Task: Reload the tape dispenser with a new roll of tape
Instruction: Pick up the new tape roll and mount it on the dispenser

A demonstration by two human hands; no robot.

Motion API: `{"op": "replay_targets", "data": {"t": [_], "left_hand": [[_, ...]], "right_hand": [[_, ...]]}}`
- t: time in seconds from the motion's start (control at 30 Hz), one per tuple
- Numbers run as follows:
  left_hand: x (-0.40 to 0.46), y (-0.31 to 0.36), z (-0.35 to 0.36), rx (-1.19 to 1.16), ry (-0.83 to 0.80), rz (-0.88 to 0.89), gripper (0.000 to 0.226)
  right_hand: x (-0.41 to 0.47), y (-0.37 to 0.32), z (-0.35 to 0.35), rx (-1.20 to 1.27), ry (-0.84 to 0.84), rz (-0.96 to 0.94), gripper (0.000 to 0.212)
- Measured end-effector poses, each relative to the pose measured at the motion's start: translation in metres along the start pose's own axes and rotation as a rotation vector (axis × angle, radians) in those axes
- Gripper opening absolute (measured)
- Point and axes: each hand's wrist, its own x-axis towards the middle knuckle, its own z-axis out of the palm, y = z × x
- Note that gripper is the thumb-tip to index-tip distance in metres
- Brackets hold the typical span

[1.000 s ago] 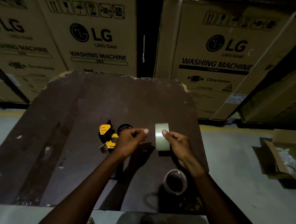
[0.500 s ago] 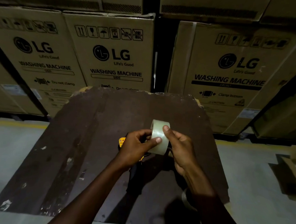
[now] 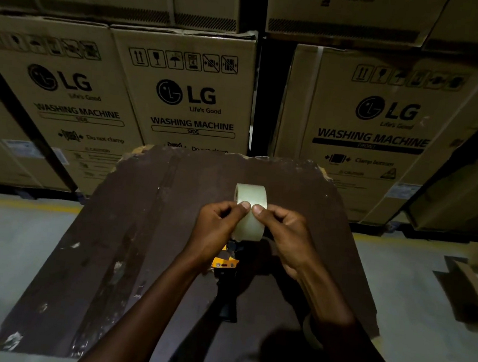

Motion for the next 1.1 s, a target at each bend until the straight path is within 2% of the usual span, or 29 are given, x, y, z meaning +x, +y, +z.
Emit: {"op": "replay_targets", "data": {"t": [0.27,0.37,0.47,0.7,0.87,1.0,1.1], "left_hand": [[0.001,-0.003,-0.014,0.042,-0.164,0.064,0.016],[0.004,-0.002,-0.016,-0.007,-0.111,0.046,0.017],[0.009,0.003,-0.018,-0.068,-0.044,0.003,0.019],[0.014,0.002,-0.027,-0.02,-0.053,0.031,0.027],[0.008,0.002,-0.025,-0.079,-0.106,0.041,0.022],[0.002,0.001,-0.025,-0.096,-0.15,0.074,0.025],[-0.003,0.003,-0.024,-0.087,-0.125,0.073,0.021]], "right_hand": [[0.012,-0.008,0.007,0.114,0.084,0.045,0.037],[0.013,-0.009,0.01,0.065,0.07,0.016,0.026],[0.012,-0.004,0.012,0.035,0.035,-0.021,0.026],[0.006,-0.007,0.017,0.008,-0.004,-0.075,0.01],[0.007,-0.012,0.02,0.06,0.066,-0.035,0.034],[0.013,-0.014,0.018,0.005,0.103,-0.008,0.045],[0.014,-0.014,0.017,0.009,0.09,0.034,0.048]]}}
